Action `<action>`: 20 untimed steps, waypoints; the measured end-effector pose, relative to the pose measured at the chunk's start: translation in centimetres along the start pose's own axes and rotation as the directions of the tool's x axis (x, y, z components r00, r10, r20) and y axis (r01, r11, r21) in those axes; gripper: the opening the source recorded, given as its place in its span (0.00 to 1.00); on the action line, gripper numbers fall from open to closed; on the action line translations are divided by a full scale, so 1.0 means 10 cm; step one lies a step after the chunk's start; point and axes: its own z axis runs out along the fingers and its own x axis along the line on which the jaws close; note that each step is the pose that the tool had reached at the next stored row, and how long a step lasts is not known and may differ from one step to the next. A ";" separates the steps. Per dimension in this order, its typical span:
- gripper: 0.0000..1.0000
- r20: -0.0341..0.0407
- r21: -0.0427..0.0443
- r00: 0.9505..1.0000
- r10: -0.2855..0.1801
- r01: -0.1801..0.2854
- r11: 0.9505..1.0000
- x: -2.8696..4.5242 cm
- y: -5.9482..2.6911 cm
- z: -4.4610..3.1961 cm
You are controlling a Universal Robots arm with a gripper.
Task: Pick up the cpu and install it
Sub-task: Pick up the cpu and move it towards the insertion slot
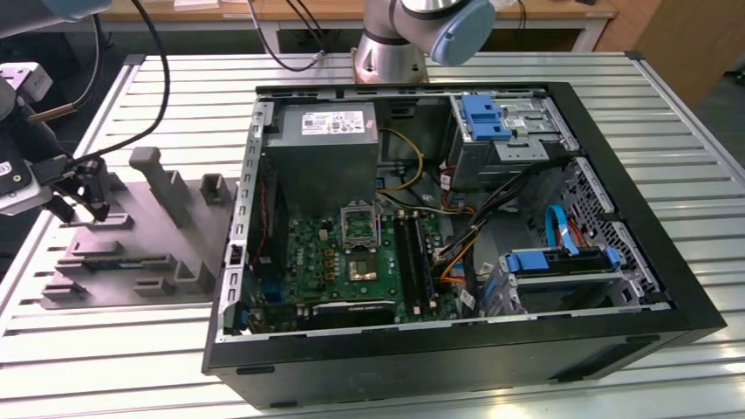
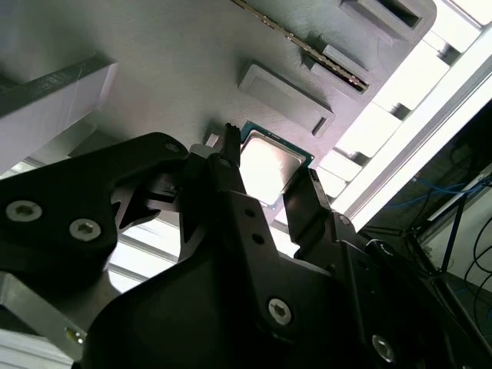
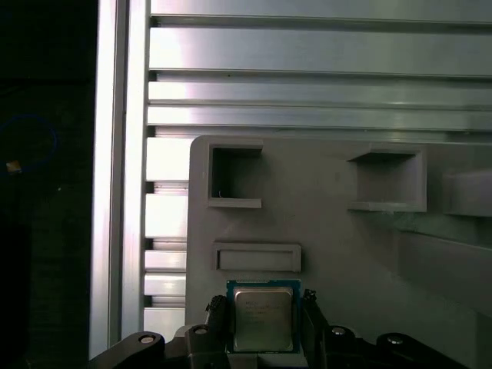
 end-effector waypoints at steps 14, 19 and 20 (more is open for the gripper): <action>0.47 0.000 0.000 1.000 0.000 0.000 1.000 -0.001 0.002 -0.043; 0.47 0.000 0.000 1.000 0.000 0.000 1.000 -0.001 0.002 -0.057; 0.47 0.000 0.000 1.000 0.000 0.000 1.000 -0.001 0.002 -0.060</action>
